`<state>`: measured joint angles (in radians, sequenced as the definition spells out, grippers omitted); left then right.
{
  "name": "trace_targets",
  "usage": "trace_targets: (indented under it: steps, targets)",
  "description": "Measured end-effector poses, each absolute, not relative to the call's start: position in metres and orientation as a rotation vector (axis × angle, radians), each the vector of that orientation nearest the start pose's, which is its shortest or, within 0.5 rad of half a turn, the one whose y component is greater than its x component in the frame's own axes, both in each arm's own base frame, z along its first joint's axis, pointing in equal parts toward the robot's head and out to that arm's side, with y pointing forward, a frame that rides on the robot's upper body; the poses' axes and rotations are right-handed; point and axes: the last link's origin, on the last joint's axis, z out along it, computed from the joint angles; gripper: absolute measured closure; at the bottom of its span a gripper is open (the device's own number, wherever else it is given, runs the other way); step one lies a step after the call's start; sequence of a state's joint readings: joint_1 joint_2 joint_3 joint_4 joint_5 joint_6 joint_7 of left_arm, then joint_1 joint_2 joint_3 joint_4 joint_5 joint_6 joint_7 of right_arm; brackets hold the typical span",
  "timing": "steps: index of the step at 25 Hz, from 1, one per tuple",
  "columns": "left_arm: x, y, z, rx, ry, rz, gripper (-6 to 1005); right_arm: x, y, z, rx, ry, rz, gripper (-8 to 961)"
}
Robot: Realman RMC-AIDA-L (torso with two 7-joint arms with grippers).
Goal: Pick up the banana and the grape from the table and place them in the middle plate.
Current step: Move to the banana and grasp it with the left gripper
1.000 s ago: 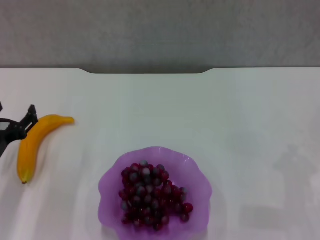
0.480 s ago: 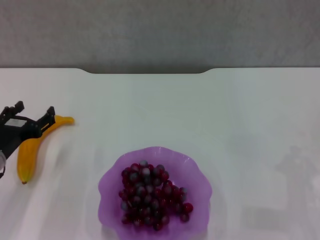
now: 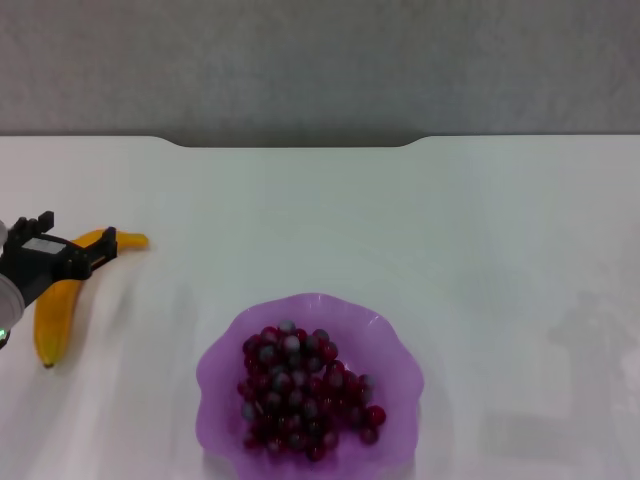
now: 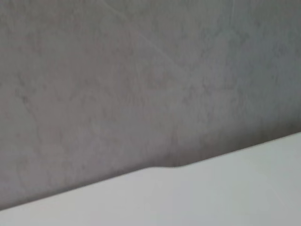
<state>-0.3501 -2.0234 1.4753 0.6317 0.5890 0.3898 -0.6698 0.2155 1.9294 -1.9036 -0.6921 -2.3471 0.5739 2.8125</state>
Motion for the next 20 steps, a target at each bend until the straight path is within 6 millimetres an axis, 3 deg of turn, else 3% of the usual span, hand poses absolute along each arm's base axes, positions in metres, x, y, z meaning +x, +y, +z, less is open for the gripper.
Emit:
trace_targets:
  steps: [20]
  targets:
    - [-0.355,0.372,0.003,-1.831,-0.748,-0.206,104,0.364,0.346,0.038,-1.534,0.593,0.269,954]
